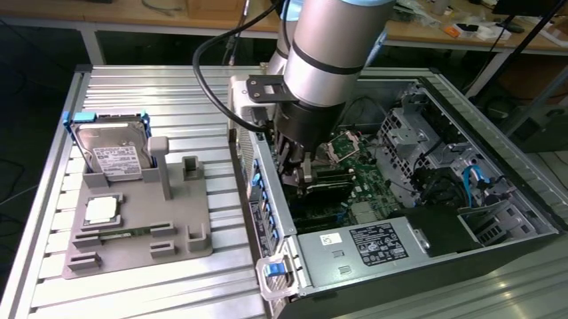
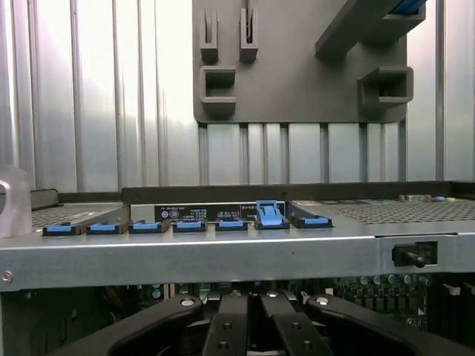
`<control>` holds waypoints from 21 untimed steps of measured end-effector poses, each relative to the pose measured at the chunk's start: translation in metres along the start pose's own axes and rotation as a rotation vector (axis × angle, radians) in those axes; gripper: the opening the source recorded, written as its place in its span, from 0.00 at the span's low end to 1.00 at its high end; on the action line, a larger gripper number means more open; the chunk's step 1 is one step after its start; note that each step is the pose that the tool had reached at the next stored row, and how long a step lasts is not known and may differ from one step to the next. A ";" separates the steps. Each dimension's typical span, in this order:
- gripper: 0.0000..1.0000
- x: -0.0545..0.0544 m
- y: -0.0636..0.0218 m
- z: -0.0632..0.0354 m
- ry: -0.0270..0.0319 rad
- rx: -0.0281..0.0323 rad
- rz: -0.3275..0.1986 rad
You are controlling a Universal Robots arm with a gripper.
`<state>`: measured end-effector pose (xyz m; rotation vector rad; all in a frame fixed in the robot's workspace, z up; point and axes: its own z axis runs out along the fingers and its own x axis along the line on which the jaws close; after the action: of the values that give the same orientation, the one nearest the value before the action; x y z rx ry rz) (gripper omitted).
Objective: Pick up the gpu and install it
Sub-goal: 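Press down on the gpu until it lock into place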
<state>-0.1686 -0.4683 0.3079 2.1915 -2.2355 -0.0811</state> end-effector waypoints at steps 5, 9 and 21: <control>0.11 0.004 0.0002 0.0002 -0.0002 -0.0003 0.000; 0.11 0.005 -0.0019 0.0004 0.0001 -0.0067 0.000; 0.11 0.001 -0.0138 -0.0003 0.0250 -0.0083 0.002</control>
<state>-0.1548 -0.4698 0.3075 2.1740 -2.2200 -0.0625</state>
